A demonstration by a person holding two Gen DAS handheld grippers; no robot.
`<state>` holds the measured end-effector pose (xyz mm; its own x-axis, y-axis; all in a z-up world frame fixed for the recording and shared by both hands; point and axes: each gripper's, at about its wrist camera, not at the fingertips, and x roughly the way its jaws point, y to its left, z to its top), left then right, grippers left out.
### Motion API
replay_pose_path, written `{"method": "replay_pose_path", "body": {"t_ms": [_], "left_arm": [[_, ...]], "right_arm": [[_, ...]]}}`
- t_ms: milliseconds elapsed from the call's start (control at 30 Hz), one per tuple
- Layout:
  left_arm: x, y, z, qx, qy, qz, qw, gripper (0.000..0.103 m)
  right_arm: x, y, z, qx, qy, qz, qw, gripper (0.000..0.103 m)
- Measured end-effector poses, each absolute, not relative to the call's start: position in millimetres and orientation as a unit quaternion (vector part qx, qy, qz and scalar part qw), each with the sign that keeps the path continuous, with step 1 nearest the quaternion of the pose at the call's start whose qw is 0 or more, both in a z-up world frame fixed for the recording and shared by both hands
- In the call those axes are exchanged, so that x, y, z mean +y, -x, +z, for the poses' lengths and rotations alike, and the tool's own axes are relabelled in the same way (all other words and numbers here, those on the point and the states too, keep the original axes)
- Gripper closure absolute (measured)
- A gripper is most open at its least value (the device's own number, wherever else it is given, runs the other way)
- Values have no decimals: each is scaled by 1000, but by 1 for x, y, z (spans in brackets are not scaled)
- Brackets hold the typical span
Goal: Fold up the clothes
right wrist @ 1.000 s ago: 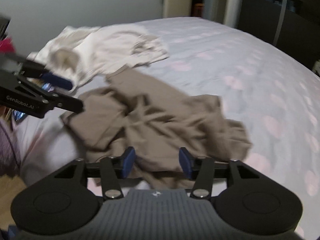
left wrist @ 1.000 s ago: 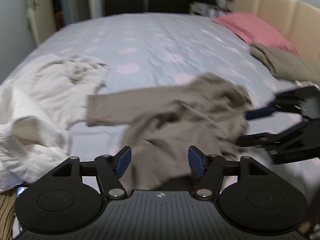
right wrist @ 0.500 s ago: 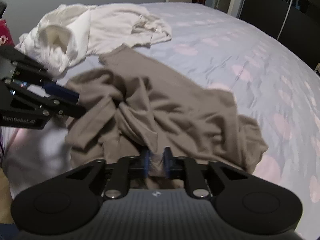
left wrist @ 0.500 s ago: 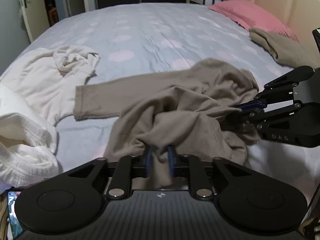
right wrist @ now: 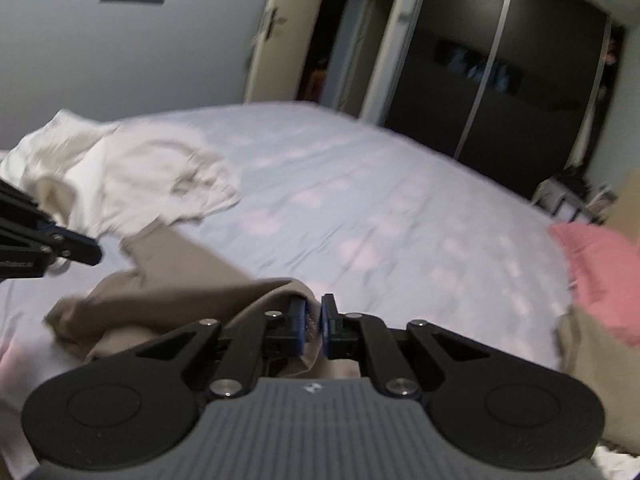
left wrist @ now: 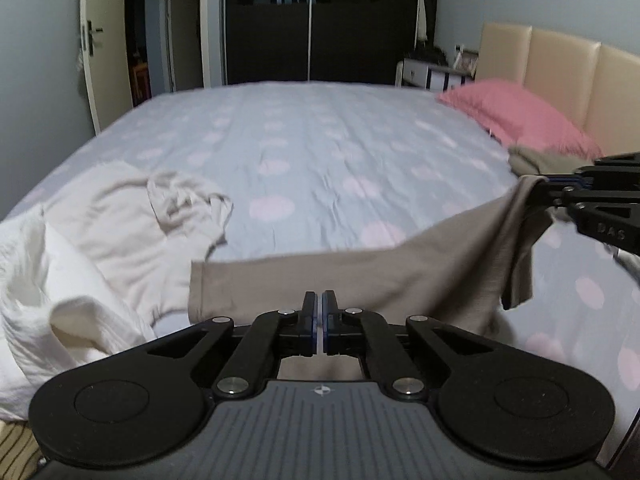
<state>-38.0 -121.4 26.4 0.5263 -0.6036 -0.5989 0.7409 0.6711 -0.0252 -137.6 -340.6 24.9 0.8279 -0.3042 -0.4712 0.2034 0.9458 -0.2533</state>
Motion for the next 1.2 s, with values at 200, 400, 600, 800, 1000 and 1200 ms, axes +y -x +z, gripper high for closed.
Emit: {"method": "replay_pose_path", "body": {"t_ms": [200,400,600,800,1000,1200], "left_arm": [[-102,42,62,248,-84,-379,888,103],[-83,24,66,257,-61,-339,903,103],[-86,15,50,298,-70,-341,889,103],[-113,31,21,335,-122,-385,851,103],[-139,57,-7,358,-170,-415,819,87],[-161,75,-36,383,-208,-434,788,60]], "right_arm": [[-345,173,62,199,106,-207,952,94],[-381,205,70,195,60,-291,935,94],[-424,227,44,239,13,-360,902,94],[-448,228,7,313,-41,-342,885,88],[-432,222,-11,347,-21,-299,889,58],[-398,208,-36,378,-13,-187,907,43]]}}
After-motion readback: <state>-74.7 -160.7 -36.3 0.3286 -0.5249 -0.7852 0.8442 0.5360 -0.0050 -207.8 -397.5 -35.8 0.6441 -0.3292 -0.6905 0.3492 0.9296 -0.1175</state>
